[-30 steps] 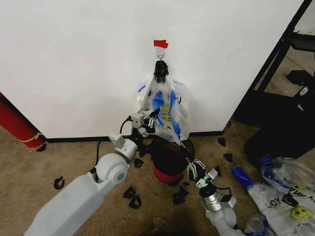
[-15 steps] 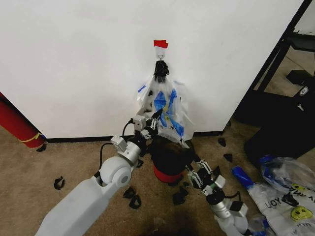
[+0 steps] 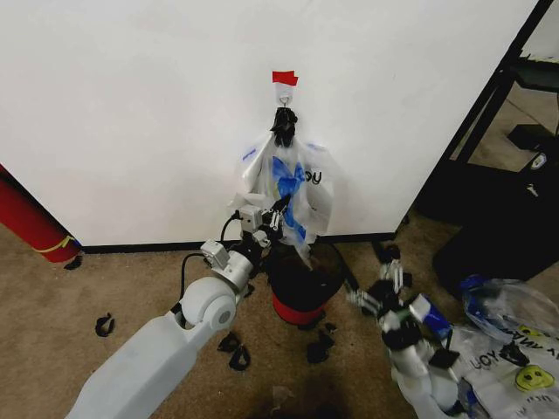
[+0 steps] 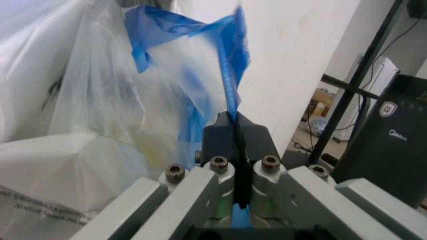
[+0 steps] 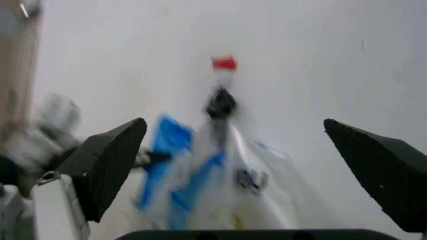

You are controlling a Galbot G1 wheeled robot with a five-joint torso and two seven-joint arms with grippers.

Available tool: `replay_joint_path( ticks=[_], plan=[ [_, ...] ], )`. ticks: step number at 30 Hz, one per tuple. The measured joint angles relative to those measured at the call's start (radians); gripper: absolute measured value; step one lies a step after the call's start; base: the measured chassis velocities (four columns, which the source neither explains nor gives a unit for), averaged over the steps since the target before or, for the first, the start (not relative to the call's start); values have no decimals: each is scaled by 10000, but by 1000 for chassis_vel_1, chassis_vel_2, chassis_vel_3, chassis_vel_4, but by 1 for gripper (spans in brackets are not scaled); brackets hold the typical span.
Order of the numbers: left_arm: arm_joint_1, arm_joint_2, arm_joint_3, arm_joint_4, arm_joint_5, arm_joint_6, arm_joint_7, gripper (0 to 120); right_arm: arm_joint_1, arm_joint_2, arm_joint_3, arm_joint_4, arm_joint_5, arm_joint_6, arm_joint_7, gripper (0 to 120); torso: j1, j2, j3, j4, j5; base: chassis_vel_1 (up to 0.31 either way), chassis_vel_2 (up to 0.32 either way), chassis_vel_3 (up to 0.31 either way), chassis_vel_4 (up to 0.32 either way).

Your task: Pick up the garbage bag from the wall and place it over the trash bin.

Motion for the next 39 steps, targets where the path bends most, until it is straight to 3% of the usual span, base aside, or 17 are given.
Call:
replay_joint_path(
  ticks=[1,3,6,14,21,28,39],
  plan=[
    [1,-55,25,8,10,0,4,0,385,-199,-116,-250,-1092,-225,792,100,0,0,0,-2,-1,0,0,0,0],
    [2,-77,32,12,11,0,5,0,519,-283,-173,-340,-1379,-282,969,100,0,0,0,-3,0,0,0,0,0],
    [-14,-237,78,27,10,-1,7,0,1497,-780,-528,-1091,-3281,-529,1589,100,0,0,0,-1,0,0,0,0,0],
    [8,-521,191,116,30,-1,10,0,3074,-1311,-912,-1967,-6454,-696,1425,100,1,0,0,-2,-1,0,0,0,0],
    [-15,-624,230,156,40,-12,14,0,3800,-1479,-1459,-2450,-7038,-1058,860,100,0,0,-1,-2,-1,0,0,0,0],
    [8,-636,223,112,30,-35,17,0,4659,-1045,-1753,-3406,-7698,-986,607,99,1,0,0,-2,-1,0,0,0,0],
    [127,-580,110,54,-1,-55,17,0,5389,-607,-1896,-3886,-8041,-774,-259,68,1,0,0,-1,-2,0,0,0,0]
  ],
)
